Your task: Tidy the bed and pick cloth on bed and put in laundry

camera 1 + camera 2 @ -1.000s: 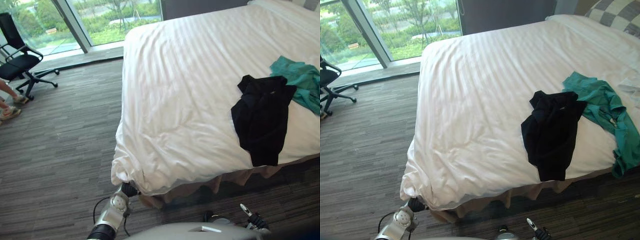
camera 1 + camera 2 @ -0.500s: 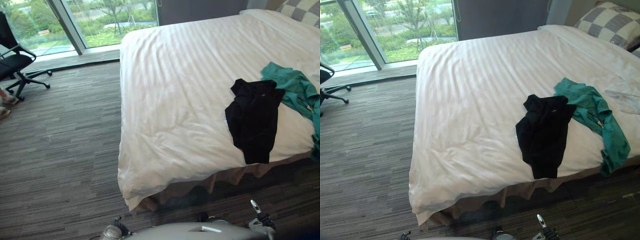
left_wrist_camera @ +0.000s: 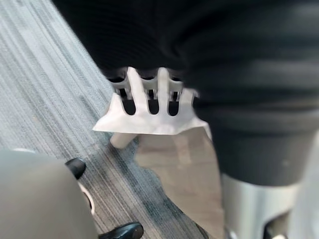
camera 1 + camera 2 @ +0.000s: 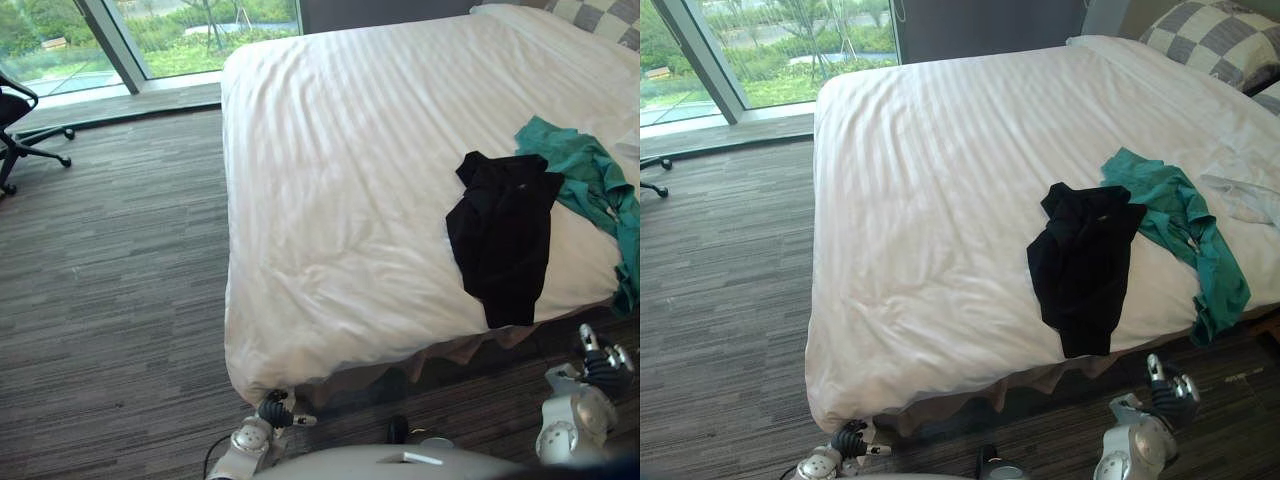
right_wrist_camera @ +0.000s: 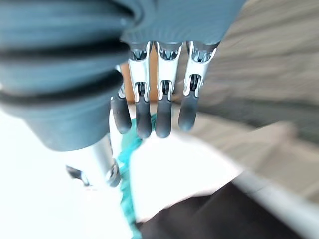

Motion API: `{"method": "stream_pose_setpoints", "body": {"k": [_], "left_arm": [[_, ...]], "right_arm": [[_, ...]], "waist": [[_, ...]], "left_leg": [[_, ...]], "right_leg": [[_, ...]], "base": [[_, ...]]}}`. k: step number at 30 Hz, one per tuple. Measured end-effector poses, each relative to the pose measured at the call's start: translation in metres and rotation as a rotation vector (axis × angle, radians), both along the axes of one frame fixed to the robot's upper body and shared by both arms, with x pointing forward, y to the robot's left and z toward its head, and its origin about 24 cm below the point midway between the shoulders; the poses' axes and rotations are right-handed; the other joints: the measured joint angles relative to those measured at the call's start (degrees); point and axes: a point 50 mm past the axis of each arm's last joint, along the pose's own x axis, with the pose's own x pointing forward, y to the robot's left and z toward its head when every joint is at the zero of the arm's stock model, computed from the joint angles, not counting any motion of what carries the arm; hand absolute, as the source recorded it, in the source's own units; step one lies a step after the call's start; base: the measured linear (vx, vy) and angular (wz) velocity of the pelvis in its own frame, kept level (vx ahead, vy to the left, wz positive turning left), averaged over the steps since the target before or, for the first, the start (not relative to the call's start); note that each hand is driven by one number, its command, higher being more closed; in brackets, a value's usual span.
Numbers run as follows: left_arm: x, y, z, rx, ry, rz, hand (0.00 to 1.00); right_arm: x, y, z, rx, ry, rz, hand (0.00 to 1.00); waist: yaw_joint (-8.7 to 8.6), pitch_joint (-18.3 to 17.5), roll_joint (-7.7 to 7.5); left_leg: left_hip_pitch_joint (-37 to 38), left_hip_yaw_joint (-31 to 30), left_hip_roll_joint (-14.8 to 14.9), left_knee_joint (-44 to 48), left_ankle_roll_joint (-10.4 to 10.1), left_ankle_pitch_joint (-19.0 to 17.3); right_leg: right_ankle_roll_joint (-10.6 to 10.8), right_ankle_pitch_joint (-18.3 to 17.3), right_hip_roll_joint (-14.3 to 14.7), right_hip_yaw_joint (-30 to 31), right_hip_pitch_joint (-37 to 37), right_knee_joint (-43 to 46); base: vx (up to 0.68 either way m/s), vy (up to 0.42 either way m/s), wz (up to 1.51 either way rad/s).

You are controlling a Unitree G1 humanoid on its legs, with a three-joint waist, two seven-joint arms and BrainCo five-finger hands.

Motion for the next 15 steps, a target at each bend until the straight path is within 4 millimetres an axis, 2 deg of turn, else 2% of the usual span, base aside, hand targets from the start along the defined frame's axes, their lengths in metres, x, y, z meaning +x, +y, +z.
{"method": "stream_pose_setpoints", "body": {"k": [2, 3, 5, 6, 7, 8, 10, 11, 12, 13, 15], "left_arm": [[-0.002, 0.002, 0.0, 0.015, 0.002, 0.008, 0.0], [-0.003, 0.003, -0.001, 0.017, 0.004, 0.009, 0.0], [-0.004, 0.005, -0.002, 0.036, 0.008, 0.018, 0.0], [-0.004, 0.005, -0.002, 0.036, 0.008, 0.018, 0.0], [-0.004, 0.005, -0.002, 0.037, 0.01, 0.016, 0.0], [-0.004, 0.007, -0.002, 0.04, 0.002, 0.011, 0.0], [-0.004, 0.008, -0.003, 0.043, 0.005, 0.009, 0.0], [-0.005, 0.009, -0.003, 0.049, 0.01, 0.005, 0.0], [-0.005, 0.01, -0.004, 0.053, 0.012, 0.001, 0.0], [-0.005, 0.011, -0.004, 0.054, 0.01, 0.001, 0.0], [-0.002, 0.013, -0.003, 0.017, -0.004, 0.091, 0.0]], "right_arm": [[0.017, 0.011, 0.025, -0.093, -0.098, 0.164, 1.0], [0.02, 0.014, 0.029, -0.106, -0.115, 0.199, 1.0], [0.036, 0.03, 0.051, -0.197, -0.208, 0.447, 1.0], [0.039, 0.033, 0.055, -0.219, -0.221, 0.5, 1.0], [0.045, 0.039, 0.064, -0.261, -0.248, 0.603, 1.0], [0.058, 0.055, 0.079, -0.322, -0.312, 0.821, 1.0], [0.066, 0.067, 0.087, -0.34, -0.362, 0.976, 1.0], [0.076, 0.084, 0.094, -0.322, -0.418, 1.162, 1.0], [0.079, 0.093, 0.096, -0.308, -0.439, 1.259, 1.0], [0.081, 0.098, 0.097, -0.296, -0.449, 1.305, 1.0], [0.085, 0.126, 0.095, -0.215, -0.472, 1.587, 1.0]], "waist": [[0.07, 0.0, 0.01], [0.03, 0.0, 0.04], [-0.11, 0.0, 0.03], [-0.08, 0.0, 0.0], [0.03, 0.0, -0.02], [0.07, 0.0, -0.14], [0.18, 0.0, -0.26], [0.27, -0.1, -0.41], [0.38, -0.1, -0.49], [0.49, -0.2, -0.53], [2.24, -0.1, -0.82]], "left_leg": [[0.5, 1.2, 0.1, 0.1, 0.0, -0.3], [0.6, 1.2, 0.1, 0.1, 0.0, -0.4], [0.7, 1.2, 0.3, 0.1, 0.0, -0.7], [0.6, 1.2, 0.3, 0.1, 0.0, -0.7], [0.6, 1.2, 0.3, 0.1, 0.0, -0.8], [0.6, 1.1, 0.3, 0.1, 0.0, -0.8], [0.5, 0.8, 0.3, 0.1, 0.0, -0.8], [0.3, 0.0, 0.3, 0.1, 0.1, -0.7], [0.0, -0.6, 0.2, 0.2, 0.2, -0.6], [-0.2, -0.8, 0.2, 0.2, 0.3, -0.5], [-0.5, -2.4, 0.2, 0.0, 0.4, 0.0]], "right_leg": [[-0.2, 0.1, 0.2, 1.2, 0.0, 0.0], [-0.2, 0.1, 0.2, 1.3, 0.0, 0.0], [-0.1, 0.1, 0.4, 1.5, -0.2, 0.4], [-0.1, 0.1, 0.4, 1.5, -0.3, 0.4], [-0.1, 0.1, 0.4, 1.5, -0.3, 0.5], [-0.1, 0.1, 0.3, 1.5, -0.4, 0.6], [-0.1, 0.1, 0.3, 1.2, -0.4, 0.8], [-0.1, 0.0, 0.2, 0.5, -0.4, 0.9], [-0.1, 0.0, 0.0, -0.1, -0.4, 0.9], [-0.2, 0.0, 0.0, -0.5, -0.4, 0.9], [-0.2, -0.2, -0.3, -2.3, 0.1, 1.1]], "base": [[-0.04, -0.009, -0.23], [-0.05, -0.018, -0.15], [-0.06, -0.021, -0.06], [-0.06, -0.018, -0.03], [-0.07, -0.016, 0.0], [-0.06, -0.013, 0.01], [-0.05, -0.016, 0.09], [-0.05, -0.02, 0.23], [-0.03, -0.014, 0.25], [-0.02, -0.004, 0.27], [-0.01, -0.003, 0.34]]}}
